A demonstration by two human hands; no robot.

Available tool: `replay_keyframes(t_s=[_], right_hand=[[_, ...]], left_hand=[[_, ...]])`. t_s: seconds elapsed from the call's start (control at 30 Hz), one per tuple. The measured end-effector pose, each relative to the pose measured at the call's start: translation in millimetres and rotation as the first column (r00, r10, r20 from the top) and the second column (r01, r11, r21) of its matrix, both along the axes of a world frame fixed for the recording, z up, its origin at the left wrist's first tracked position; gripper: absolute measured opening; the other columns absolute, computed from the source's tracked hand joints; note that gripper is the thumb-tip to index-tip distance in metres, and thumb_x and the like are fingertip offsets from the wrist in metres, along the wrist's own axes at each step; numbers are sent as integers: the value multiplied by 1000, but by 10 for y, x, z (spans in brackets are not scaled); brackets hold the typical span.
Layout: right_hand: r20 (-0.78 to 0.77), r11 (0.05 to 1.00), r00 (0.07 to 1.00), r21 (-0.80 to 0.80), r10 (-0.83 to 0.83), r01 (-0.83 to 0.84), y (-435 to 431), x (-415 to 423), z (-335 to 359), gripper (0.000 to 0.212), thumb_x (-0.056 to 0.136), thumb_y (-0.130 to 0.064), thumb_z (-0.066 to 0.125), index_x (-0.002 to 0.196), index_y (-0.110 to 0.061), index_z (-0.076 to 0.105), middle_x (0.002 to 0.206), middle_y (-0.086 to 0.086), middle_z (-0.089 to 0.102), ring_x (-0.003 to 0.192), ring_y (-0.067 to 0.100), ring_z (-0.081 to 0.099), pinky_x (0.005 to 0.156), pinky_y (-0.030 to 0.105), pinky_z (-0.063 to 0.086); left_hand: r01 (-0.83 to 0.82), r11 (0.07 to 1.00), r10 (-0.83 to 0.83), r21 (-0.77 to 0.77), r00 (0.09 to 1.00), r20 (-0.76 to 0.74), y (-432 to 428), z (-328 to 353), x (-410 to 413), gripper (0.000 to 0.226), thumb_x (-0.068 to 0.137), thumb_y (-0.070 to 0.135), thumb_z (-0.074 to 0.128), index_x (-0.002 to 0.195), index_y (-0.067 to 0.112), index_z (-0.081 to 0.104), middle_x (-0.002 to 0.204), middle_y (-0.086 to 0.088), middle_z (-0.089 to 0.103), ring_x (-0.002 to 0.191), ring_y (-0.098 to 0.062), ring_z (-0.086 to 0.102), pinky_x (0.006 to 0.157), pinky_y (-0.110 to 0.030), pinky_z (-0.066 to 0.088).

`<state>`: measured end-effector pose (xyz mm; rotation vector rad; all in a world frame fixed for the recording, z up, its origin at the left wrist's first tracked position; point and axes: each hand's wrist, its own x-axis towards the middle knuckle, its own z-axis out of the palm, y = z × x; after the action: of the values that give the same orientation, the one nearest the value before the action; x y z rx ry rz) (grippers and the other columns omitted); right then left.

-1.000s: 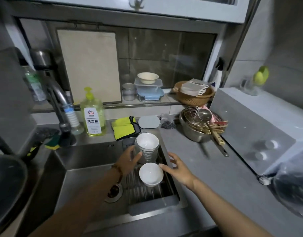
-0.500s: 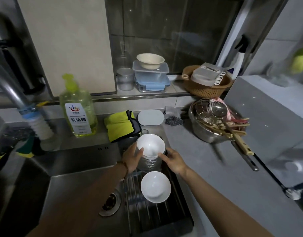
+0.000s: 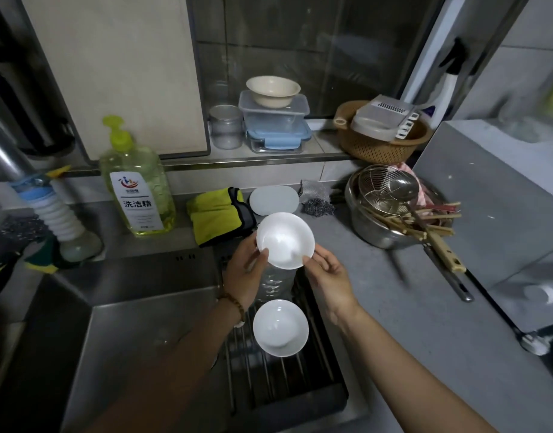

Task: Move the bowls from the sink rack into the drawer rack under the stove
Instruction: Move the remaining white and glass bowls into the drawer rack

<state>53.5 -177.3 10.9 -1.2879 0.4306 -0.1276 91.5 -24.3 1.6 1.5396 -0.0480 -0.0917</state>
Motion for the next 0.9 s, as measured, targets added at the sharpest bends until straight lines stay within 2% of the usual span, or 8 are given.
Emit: replay_keyframes(t_s=[0.1, 0.2, 0.3, 0.5, 0.6, 0.73, 0.8, 0.9], right_hand=[[-18, 999, 999, -7, 34, -34, -66, -275, 66, 29, 85, -3, 61, 109, -18, 58, 102, -3, 69, 88, 3, 66, 70, 14, 56], [-65, 998, 998, -51, 24, -28, -112, -581, 9, 28, 83, -2, 64, 108, -15, 56, 109, 4, 67, 90, 8, 65, 66, 16, 57], [-119, 997, 993, -77, 9, -18, -137, -811, -90, 32, 83, 2, 63, 113, -6, 55, 108, 8, 66, 81, 3, 67, 58, 15, 55], [-210, 996, 977, -76, 28, -45, -36, -943, -317, 36, 84, 4, 61, 119, -1, 53, 117, 15, 64, 98, 22, 64, 60, 15, 56], [-246, 995, 969, -83, 36, -58, 45, -946, -426, 40, 83, 6, 61, 122, -2, 53, 114, 12, 64, 86, 10, 63, 59, 14, 56], [-284, 995, 958, -84, 32, -59, 126, -969, -560, 43, 82, 9, 60, 122, -3, 53, 110, 7, 62, 83, 8, 61, 60, 15, 54], [-293, 994, 956, -92, 30, -59, 144, -969, -617, 44, 82, 10, 59, 124, -1, 52, 113, 8, 62, 94, 17, 61, 65, 17, 55], [-300, 987, 953, -140, 28, -73, 153, -949, -668, 45, 81, 12, 59, 125, 3, 53, 123, 18, 62, 111, 28, 59, 88, 31, 53]], left_hand=[[-71, 994, 65, -82, 996, -68, -59, 87, -262, 32, 87, 3, 59, 117, 16, 56, 108, 4, 62, 88, 2, 62, 61, -14, 55], [-107, 994, 102, -37, 988, -116, -59, 8, -526, 26, 83, 4, 65, 103, 20, 61, 104, -4, 66, 81, -4, 65, 59, -17, 57], [-103, 994, 109, 44, 978, -179, -25, -152, -702, 30, 80, 6, 68, 109, 13, 65, 100, -3, 68, 67, 5, 65, 53, -15, 55], [-76, 987, 108, 139, 964, -243, 63, -445, -802, 35, 81, 4, 67, 115, 5, 64, 109, -17, 68, 85, -19, 64, 56, -16, 55], [-71, 979, 116, 192, 965, -233, 99, -571, -786, 35, 79, 2, 68, 114, 3, 64, 111, -19, 68, 96, -19, 63, 77, -23, 55], [-74, 963, 130, 258, 969, -211, 121, -715, -785, 36, 78, -1, 67, 114, -1, 63, 112, -21, 67, 99, -20, 62, 74, -13, 51], [-66, 957, 129, 284, 969, -209, 132, -781, -780, 36, 79, -2, 66, 115, -2, 63, 112, -22, 67, 98, -20, 61, 68, 0, 47], [-64, 947, 131, 316, 972, -194, 152, -848, -768, 35, 78, -4, 66, 113, -1, 64, 111, -20, 67, 100, -22, 62, 66, 5, 42]])
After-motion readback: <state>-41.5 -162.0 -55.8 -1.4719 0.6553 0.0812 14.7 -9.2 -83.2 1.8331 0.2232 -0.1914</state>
